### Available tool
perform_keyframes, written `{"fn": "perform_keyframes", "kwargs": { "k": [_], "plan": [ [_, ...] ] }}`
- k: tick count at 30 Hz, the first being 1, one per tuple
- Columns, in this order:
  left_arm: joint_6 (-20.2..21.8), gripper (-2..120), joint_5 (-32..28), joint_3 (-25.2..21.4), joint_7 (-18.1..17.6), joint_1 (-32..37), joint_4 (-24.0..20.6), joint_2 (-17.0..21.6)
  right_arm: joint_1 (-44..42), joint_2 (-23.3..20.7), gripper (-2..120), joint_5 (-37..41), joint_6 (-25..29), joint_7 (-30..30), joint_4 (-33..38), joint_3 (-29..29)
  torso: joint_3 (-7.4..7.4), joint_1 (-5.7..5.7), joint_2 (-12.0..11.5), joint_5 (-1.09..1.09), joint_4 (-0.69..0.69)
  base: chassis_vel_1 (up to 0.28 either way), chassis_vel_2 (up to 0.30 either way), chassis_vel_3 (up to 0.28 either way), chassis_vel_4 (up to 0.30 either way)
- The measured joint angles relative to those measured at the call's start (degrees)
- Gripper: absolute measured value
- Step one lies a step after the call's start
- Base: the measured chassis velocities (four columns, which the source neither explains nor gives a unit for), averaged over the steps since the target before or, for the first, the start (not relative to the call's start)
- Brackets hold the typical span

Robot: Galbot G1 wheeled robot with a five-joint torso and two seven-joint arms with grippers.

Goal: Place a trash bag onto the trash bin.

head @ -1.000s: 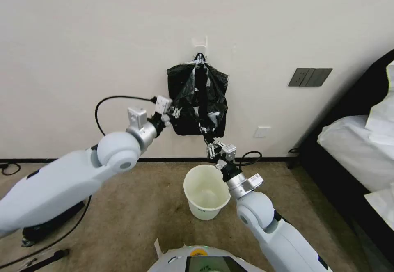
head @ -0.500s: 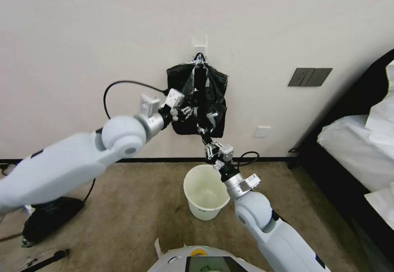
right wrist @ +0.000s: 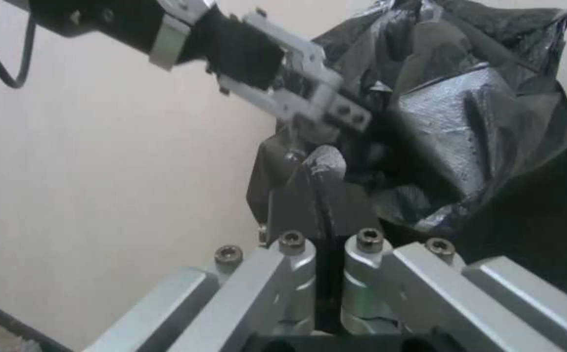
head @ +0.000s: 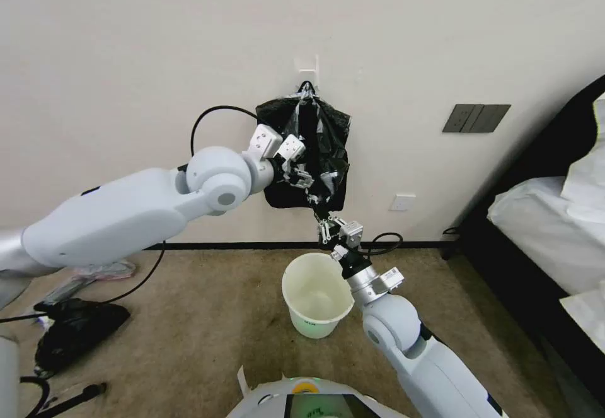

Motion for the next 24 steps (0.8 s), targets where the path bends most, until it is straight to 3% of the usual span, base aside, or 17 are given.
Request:
{"fn": "perform_keyframes", "kwargs": {
  "k": [2,8,17,19,24],
  "plan": [
    [0.7,99,-0.9,1.2,-0.6,-0.9,0.7,-1.0,0.0,-0.1,0,0.1,0.0,0.0,0.2,0.1,0.00,0.00,0.0,0.01,0.00,0.000,0.000,0.000,0.000],
    [0.8,98,-2.1,2.5,-1.3,-1.9,2.0,-2.9,-0.1,-0.2,0,0.2,0.0,0.0,0.5,0.3,0.00,0.00,0.0,0.00,-0.01,0.000,0.000,0.000,0.000],
    [1.5,67,-4.0,3.2,-4.1,-3.0,1.7,-2.7,-0.3,-0.6,0,0.6,0.0,0.0,0.9,0.8,0.00,0.00,0.0,-0.01,0.00,0.000,0.000,0.000,0.000],
    [1.6,55,-4.8,3.5,-5.1,-3.3,0.8,-2.2,-0.1,-0.6,0,0.8,0.0,0.1,0.9,0.7,0.00,0.00,0.0,-0.01,0.01,0.000,0.000,0.000,0.000],
    [1.6,42,-6.6,4.0,-6.1,-3.8,0.8,-2.4,0.2,-0.8,0,1.6,-0.2,0.4,1.2,0.7,0.00,0.00,0.0,-0.01,0.00,0.000,0.000,0.000,0.000]
  ]
}}
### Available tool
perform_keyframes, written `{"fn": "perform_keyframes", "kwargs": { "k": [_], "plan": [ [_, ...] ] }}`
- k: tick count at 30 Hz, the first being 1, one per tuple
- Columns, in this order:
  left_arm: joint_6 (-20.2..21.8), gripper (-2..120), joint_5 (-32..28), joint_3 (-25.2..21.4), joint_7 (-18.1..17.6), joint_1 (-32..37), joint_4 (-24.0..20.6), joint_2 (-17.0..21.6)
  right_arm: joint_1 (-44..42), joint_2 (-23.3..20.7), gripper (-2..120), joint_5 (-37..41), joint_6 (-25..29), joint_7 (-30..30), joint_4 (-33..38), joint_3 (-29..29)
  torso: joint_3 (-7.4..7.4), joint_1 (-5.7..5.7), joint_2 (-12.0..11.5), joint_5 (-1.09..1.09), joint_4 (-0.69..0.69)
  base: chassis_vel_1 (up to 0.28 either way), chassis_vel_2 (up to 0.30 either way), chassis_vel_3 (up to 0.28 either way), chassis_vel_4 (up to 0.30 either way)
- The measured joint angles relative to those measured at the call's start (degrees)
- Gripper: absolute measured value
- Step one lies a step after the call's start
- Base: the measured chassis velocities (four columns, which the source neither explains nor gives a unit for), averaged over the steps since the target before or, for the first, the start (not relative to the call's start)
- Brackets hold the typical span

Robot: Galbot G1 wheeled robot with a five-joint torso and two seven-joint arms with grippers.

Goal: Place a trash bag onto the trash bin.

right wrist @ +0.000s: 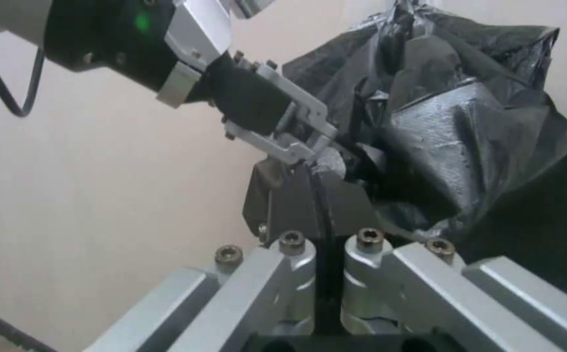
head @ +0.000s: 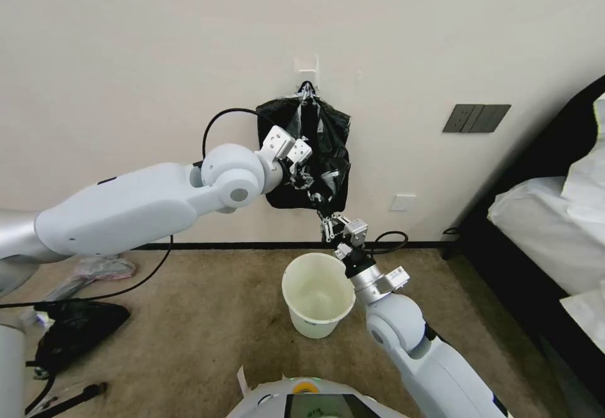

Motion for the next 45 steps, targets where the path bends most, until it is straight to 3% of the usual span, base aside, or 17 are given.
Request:
{"fn": "perform_keyframes", "kwargs": {
  "k": [3,9,11,17,20,25,30,33,38,41,45],
  "plan": [
    [0.0,27,-3.1,0.3,-1.9,-0.7,0.7,-0.6,0.2,-0.3,0,0.5,-0.1,0.2,0.2,0.3,0.00,0.00,0.0,0.01,-0.02,0.000,0.000,0.000,0.000],
    [0.0,10,-4.9,0.7,-3.0,-1.1,0.8,0.0,-0.2,-0.4,0,0.9,-0.1,0.3,0.6,1.0,0.00,0.00,0.0,0.00,-0.01,0.000,0.000,0.000,0.000],
    [0.0,0,-4.8,0.5,-3.4,-0.4,0.4,0.6,-0.3,-0.4,0,1.0,-0.1,0.4,0.7,1.2,0.00,0.00,0.0,0.01,-0.01,0.000,0.000,0.000,0.000],
    [-2.3,0,-0.5,-3.3,-3.2,3.9,-0.9,2.2,-0.5,-0.4,0,1.2,-0.2,0.5,0.8,1.1,0.00,0.00,0.0,0.01,-0.02,0.000,0.000,0.000,0.000],
    [-7.7,0,4.6,-6.9,-1.6,9.2,-3.1,4.4,-0.9,-0.4,0,1.3,-0.9,0.7,1.0,1.1,0.00,0.00,0.0,-0.01,0.00,0.000,0.000,0.000,0.000],
    [-14.6,0,13.3,-14.1,-0.4,19.2,-6.8,6.8,-2.0,-1.3,18,1.3,-3.5,2.0,3.2,1.4,0.00,0.00,0.0,-0.02,0.00,0.000,0.000,0.000,0.000],
    [-18.4,0,17.7,-19.3,0.9,26.1,-8.5,8.4,-3.7,-3.1,33,3.9,-7.5,4.1,6.7,2.7,0.00,0.00,0.0,-0.02,-0.01,0.000,0.000,0.000,0.000],
    [-22.1,0,21.1,-24.3,3.7,32.7,-9.5,9.9,-3.7,-4.8,48,10.5,-10.4,6.6,10.2,4.4,0.00,0.00,0.0,0.00,-0.02,0.000,0.000,0.000,0.000],
    [-24.9,0,23.1,-28.2,6.2,37.6,-10.0,10.9,-0.8,-6.5,64,19.0,-11.8,6.8,11.3,5.1,-0.01,0.00,0.0,0.01,0.00,0.000,0.000,0.000,0.000],
    [-27.7,0,23.8,-33.0,7.7,42.4,-10.2,11.6,3.6,-8.0,77,26.2,-12.0,4.0,9.7,5.0,0.00,0.00,0.0,0.00,-0.01,0.000,0.000,0.000,0.000],
    [-29.6,0,24.3,-36.7,8.5,46.2,-10.1,12.1,8.8,-9.0,90,26.6,-13.1,2.8,7.1,3.2,0.00,0.00,0.0,0.00,0.00,0.000,0.000,0.000,0.000]
  ]
}}
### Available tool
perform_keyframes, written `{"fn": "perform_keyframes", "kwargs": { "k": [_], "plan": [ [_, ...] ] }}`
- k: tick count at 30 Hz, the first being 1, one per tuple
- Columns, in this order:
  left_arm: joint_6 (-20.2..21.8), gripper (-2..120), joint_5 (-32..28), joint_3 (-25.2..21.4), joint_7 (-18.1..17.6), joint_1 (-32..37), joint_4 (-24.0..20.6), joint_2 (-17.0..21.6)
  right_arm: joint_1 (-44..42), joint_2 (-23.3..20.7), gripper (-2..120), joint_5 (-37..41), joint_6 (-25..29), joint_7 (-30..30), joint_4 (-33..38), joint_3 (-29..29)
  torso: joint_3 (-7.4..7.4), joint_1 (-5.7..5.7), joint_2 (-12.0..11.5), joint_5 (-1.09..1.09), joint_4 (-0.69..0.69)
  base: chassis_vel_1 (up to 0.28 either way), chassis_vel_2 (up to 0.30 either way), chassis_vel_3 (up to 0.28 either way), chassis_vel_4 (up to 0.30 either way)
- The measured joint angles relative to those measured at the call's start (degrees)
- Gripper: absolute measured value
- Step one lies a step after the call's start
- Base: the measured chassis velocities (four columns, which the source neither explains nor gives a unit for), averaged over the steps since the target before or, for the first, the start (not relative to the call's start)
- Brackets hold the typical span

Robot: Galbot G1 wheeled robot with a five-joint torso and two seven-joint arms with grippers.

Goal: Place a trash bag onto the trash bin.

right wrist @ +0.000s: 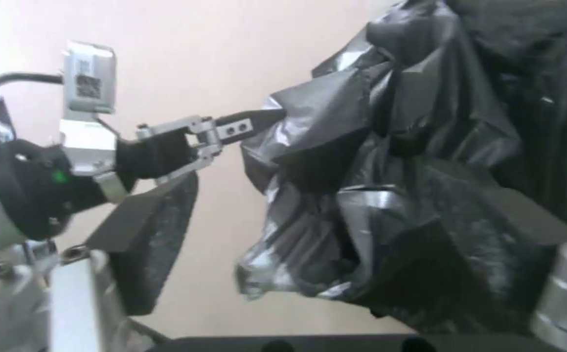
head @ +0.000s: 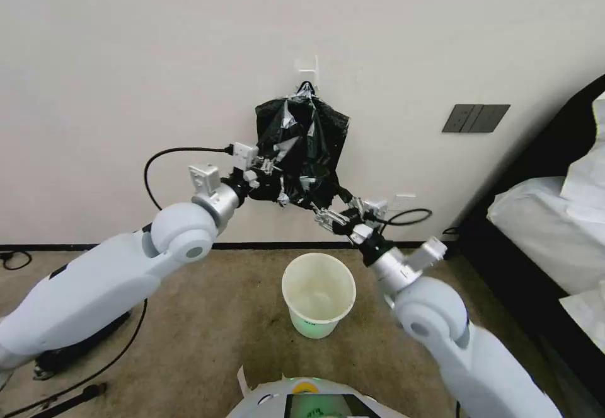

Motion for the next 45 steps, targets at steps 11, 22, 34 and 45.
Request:
{"fn": "perform_keyframes", "kwargs": {
  "k": [11,22,34,45],
  "plan": [
    [-2.1,0,-0.4,-5.1,0.4,4.7,-0.8,0.7,15.6,-1.9,92,-9.0,-9.2,6.3,-5.7,-9.7,0.00,0.00,0.0,0.00,-0.01,0.000,0.000,0.000,0.000],
    [-2.0,0,-0.6,-4.2,0.0,3.9,-1.9,0.6,21.7,-1.8,100,-15.2,-12.1,9.0,-7.5,-15.5,0.00,0.01,0.0,0.00,-0.01,0.000,0.000,0.000,0.000],
    [-1.6,0,-0.5,-1.8,-0.7,1.5,-1.9,-0.2,31.5,-1.6,100,-18.4,-23.5,15.3,-9.8,-23.0,0.01,0.00,0.0,0.00,-0.01,0.000,0.000,0.000,0.000],
    [-1.5,0,-0.2,0.9,-1.6,-1.4,0.0,-2.0,34.6,-2.2,100,-22.2,-30.2,16.9,-10.8,-26.5,0.01,0.00,0.0,0.00,-0.02,0.000,0.000,0.000,0.000]
  ]
}}
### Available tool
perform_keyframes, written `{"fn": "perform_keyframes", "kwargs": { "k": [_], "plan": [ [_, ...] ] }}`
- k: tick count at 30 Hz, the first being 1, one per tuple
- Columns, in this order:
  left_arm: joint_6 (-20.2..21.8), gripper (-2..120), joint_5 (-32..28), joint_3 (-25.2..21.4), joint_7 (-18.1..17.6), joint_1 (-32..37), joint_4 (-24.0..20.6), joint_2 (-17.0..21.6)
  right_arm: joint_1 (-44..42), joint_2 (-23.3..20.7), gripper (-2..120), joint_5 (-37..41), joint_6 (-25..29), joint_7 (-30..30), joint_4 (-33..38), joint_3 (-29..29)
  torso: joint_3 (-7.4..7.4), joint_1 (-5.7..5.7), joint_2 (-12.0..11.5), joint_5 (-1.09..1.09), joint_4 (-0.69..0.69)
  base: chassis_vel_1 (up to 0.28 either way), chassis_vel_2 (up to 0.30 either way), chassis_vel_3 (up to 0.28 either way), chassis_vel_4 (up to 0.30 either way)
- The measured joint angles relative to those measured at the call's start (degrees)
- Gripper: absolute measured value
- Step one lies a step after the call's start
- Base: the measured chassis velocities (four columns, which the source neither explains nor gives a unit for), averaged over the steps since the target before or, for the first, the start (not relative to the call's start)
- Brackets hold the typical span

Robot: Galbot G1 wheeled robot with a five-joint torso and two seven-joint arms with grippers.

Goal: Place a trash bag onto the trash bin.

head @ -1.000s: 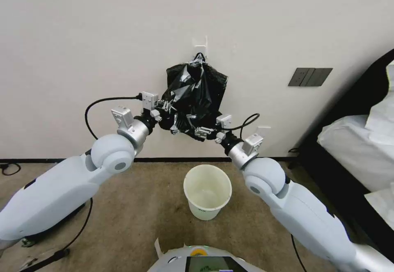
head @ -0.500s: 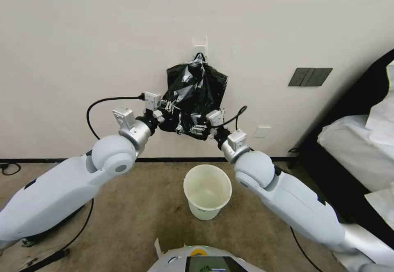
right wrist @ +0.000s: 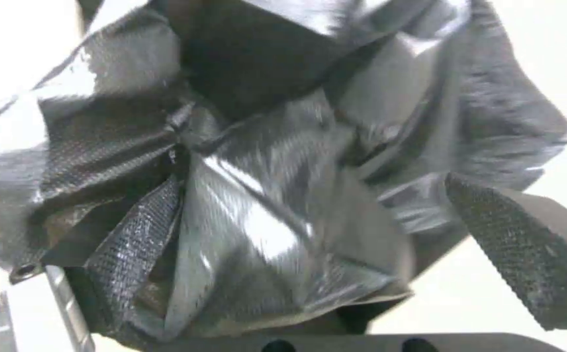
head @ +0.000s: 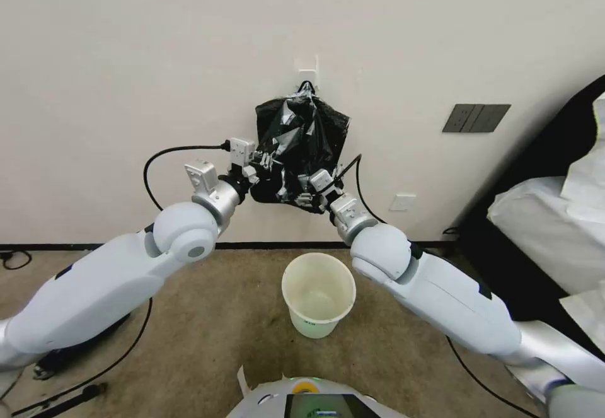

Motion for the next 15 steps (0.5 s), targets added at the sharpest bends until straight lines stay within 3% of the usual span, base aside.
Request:
{"fn": "perform_keyframes", "kwargs": {
  "k": [10,15],
  "plan": [
    [0.0,0,0.0,0.0,-0.1,0.1,-0.9,0.0,-2.6,-1.7,100,-10.1,-0.1,2.1,-1.6,3.0,0.00,0.00,0.0,0.00,0.01,0.000,0.000,0.000,0.000],
    [0.0,0,-0.1,0.5,-0.1,-0.3,-0.8,-0.3,-3.3,-2.6,97,-10.5,0.0,0.8,-1.0,3.5,0.00,0.00,0.0,0.00,0.01,0.000,0.000,0.000,0.000]
  ]
}}
